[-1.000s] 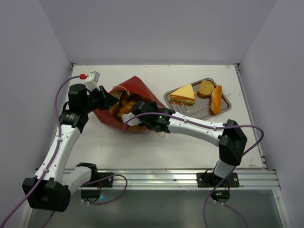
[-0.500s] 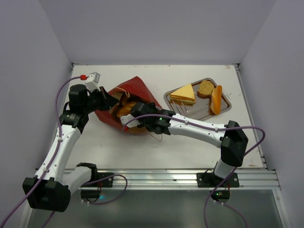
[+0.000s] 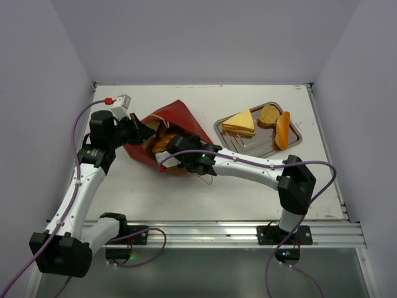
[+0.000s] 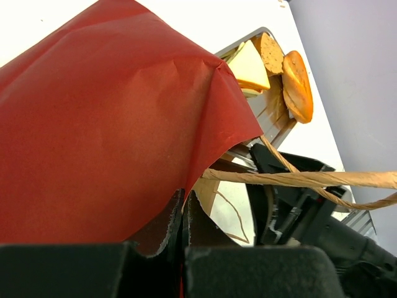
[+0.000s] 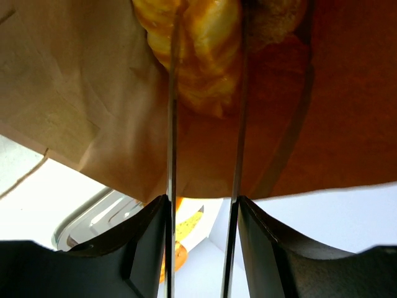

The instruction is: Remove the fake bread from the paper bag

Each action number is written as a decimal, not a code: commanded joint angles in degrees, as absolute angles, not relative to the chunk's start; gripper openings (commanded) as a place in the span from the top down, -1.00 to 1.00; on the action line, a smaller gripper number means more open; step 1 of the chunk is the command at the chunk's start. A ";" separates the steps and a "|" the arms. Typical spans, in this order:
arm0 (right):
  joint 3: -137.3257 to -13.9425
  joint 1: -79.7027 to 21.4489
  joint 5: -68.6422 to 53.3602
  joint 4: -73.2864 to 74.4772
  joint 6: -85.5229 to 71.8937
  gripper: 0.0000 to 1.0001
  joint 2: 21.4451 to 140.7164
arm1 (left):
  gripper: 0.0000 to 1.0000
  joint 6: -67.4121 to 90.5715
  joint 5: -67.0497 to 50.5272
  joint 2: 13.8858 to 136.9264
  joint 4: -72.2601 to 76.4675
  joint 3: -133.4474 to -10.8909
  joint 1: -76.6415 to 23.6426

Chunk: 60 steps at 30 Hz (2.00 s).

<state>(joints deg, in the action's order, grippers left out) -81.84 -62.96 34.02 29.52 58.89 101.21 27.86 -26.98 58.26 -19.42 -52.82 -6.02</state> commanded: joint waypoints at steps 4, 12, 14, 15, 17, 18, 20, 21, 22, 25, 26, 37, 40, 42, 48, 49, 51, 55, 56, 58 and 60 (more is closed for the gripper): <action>-86.04 -63.10 38.06 28.39 57.40 0.02 104.85 | 1.00 27.25 -29.62 56.69 -18.72 -53.00 -5.80; -85.43 -62.67 36.83 29.53 55.99 0.73 103.71 | 1.00 26.89 -29.09 56.42 -18.90 -52.38 -5.89; -85.08 -62.40 35.34 30.41 55.20 0.88 101.96 | 1.00 27.07 -28.65 56.43 -18.63 -52.03 -5.89; -84.64 -62.32 34.46 30.67 54.76 0.93 101.17 | 1.00 26.98 -28.30 56.43 -18.55 -51.94 -5.89; -84.20 -62.14 32.26 31.63 53.53 1.00 98.89 | 1.00 27.25 -27.86 56.51 -18.28 -51.68 -5.89; -83.50 -62.05 31.65 31.64 53.26 1.00 97.92 | 1.00 27.25 -27.43 56.60 -18.11 -51.68 -5.89; -82.45 -61.53 29.19 32.25 52.04 1.00 95.37 | 1.00 27.68 -26.37 56.95 -17.93 -51.59 -5.89; -81.92 -61.44 28.74 32.34 52.03 1.00 94.58 | 1.00 27.69 -26.02 57.04 -17.84 -51.59 -5.89; -81.39 -61.44 28.31 32.26 52.03 1.00 93.70 | 1.00 28.12 -25.67 57.13 -17.75 -51.68 -5.89; -79.37 -61.17 26.37 32.34 51.59 1.00 90.45 | 1.00 28.91 -24.44 57.57 -17.40 -51.94 -5.89; -78.58 -61.17 25.50 32.52 51.50 1.00 89.05 | 1.00 29.09 -23.82 57.74 -17.32 -52.12 -5.89; -77.78 -59.77 16.27 36.38 48.08 1.00 81.75 | 1.00 29.97 -23.03 59.94 -17.23 -53.88 -5.89; -78.48 -58.19 13.55 37.35 47.03 1.00 79.99 | 1.00 29.88 -23.20 59.85 -17.66 -54.23 -5.89; -78.57 -56.96 11.44 38.05 46.41 1.00 78.84 | 1.00 29.71 -23.12 59.77 -18.01 -54.58 -5.89; -77.70 -56.08 2.30 41.74 46.49 1.00 74.80 | 1.00 29.79 -22.68 60.12 -18.98 -56.60 -5.89; -77.70 -55.90 1.24 42.71 46.58 1.00 74.36 | 1.00 29.88 -22.50 60.29 -19.16 -56.86 -5.89; -78.57 -55.37 -2.80 44.81 46.58 1.00 73.30 | 1.00 29.97 -21.80 60.64 -19.42 -57.83 -5.89; -80.42 -54.67 -9.13 47.81 46.41 1.00 72.07 | 1.00 30.06 -20.74 61.78 -20.13 -58.88 -5.89; -80.42 -54.49 -9.75 47.90 46.15 1.00 71.64 | 1.00 30.15 -20.57 61.96 -20.21 -59.06 -5.89; -80.25 -53.97 -9.67 47.81 46.06 1.00 70.93 | 1.00 30.23 -20.30 62.22 -20.21 -59.33 -5.89; -80.59 -52.56 -10.10 47.55 45.44 1.00 69.88 | 1.00 30.41 -20.21 62.40 -20.21 -59.41 -5.89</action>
